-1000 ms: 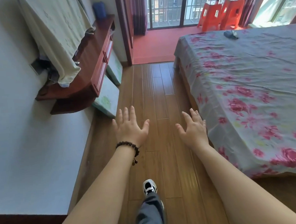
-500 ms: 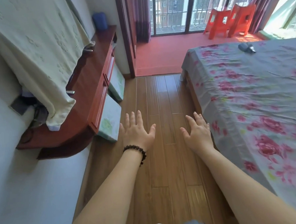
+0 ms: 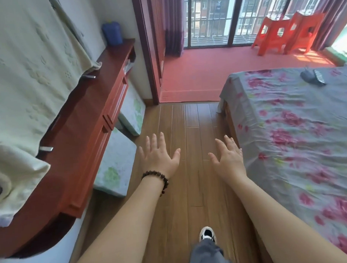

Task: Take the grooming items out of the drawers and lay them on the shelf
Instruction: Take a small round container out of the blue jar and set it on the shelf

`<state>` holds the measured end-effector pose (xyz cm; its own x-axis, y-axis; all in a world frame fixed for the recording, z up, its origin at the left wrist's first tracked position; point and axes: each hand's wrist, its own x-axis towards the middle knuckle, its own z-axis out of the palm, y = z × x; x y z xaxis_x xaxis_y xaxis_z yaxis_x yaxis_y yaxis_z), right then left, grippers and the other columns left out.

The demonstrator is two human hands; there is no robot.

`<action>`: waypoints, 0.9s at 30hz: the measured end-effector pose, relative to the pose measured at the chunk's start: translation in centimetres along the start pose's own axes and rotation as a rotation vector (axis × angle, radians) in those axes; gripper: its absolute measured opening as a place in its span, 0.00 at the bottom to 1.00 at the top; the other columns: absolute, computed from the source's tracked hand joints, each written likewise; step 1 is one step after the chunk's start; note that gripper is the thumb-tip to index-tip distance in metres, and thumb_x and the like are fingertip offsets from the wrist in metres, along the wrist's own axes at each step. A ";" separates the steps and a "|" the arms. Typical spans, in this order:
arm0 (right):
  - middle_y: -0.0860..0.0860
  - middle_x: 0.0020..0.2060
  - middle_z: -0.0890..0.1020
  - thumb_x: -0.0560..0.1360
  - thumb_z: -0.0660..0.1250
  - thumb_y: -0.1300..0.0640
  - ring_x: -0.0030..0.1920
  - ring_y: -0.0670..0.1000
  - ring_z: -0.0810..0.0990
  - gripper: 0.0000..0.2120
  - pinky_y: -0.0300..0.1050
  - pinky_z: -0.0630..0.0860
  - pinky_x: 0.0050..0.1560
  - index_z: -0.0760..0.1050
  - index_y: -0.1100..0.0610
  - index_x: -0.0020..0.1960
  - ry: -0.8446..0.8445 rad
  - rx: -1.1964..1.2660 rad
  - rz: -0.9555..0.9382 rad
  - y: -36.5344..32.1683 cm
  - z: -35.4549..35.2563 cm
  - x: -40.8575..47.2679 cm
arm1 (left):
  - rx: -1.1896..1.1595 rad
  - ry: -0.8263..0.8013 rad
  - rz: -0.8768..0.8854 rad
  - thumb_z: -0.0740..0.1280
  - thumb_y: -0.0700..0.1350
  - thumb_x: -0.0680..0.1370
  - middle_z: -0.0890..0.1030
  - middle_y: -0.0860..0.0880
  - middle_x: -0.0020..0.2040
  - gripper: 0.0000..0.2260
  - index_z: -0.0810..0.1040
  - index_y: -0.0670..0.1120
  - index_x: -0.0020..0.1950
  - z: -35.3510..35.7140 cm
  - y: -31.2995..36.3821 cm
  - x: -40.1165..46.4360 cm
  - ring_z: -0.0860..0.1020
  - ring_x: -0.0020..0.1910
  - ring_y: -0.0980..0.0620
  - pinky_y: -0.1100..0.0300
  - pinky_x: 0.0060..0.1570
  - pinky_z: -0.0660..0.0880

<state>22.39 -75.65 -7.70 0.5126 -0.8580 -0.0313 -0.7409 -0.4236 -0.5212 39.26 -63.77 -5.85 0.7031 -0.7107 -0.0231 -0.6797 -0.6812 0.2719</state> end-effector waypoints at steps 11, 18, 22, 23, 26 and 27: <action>0.52 0.77 0.53 0.79 0.59 0.47 0.77 0.52 0.46 0.26 0.56 0.44 0.76 0.59 0.49 0.74 -0.091 -0.044 -0.117 -1.4 -2.0 22.9 | -0.024 0.040 -0.142 0.53 0.63 0.78 0.51 0.46 0.79 0.35 0.47 0.49 0.79 -0.3 5.3 19.4 0.46 0.78 0.48 0.43 0.74 0.45; 0.52 0.77 0.53 0.78 0.59 0.48 0.77 0.51 0.46 0.26 0.56 0.44 0.76 0.59 0.49 0.75 -0.128 -0.045 -0.177 -4.9 1.2 36.2 | -0.044 0.080 -0.226 0.54 0.63 0.78 0.52 0.46 0.79 0.35 0.47 0.49 0.79 0.6 3.5 32.0 0.46 0.78 0.47 0.43 0.74 0.46; 0.52 0.77 0.52 0.79 0.59 0.48 0.77 0.52 0.45 0.26 0.56 0.43 0.76 0.58 0.50 0.75 -0.150 -0.061 -0.229 -8.8 3.8 45.6 | -0.052 0.109 -0.258 0.54 0.63 0.78 0.52 0.45 0.79 0.34 0.48 0.49 0.78 0.4 1.5 41.3 0.47 0.78 0.46 0.42 0.75 0.48; 0.52 0.77 0.52 0.79 0.59 0.48 0.77 0.52 0.45 0.26 0.55 0.43 0.76 0.58 0.50 0.75 -0.151 -0.063 -0.248 -10.1 4.5 48.2 | -0.058 0.120 -0.273 0.54 0.63 0.78 0.52 0.45 0.79 0.34 0.48 0.49 0.78 0.1 0.8 43.9 0.47 0.78 0.46 0.42 0.75 0.48; 0.52 0.77 0.52 0.79 0.59 0.48 0.77 0.52 0.45 0.26 0.56 0.43 0.76 0.58 0.50 0.75 -0.162 -0.074 -0.303 -14.6 5.5 56.4 | -0.086 0.146 -0.310 0.56 0.62 0.78 0.53 0.45 0.79 0.34 0.49 0.48 0.78 -1.7 -1.0 51.8 0.48 0.78 0.46 0.41 0.75 0.49; 0.52 0.77 0.52 0.79 0.59 0.49 0.77 0.52 0.45 0.26 0.56 0.43 0.76 0.58 0.50 0.74 -0.162 -0.071 -0.315 -16.2 5.7 59.0 | -0.095 0.162 -0.316 0.56 0.61 0.78 0.53 0.45 0.79 0.34 0.50 0.48 0.78 -2.4 -1.5 54.3 0.48 0.78 0.46 0.42 0.75 0.49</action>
<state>67.11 -117.70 -5.98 0.7788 -0.6271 -0.0166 -0.5608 -0.6840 -0.4665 78.96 -100.89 -5.22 0.9041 -0.4262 0.0302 -0.4071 -0.8378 0.3638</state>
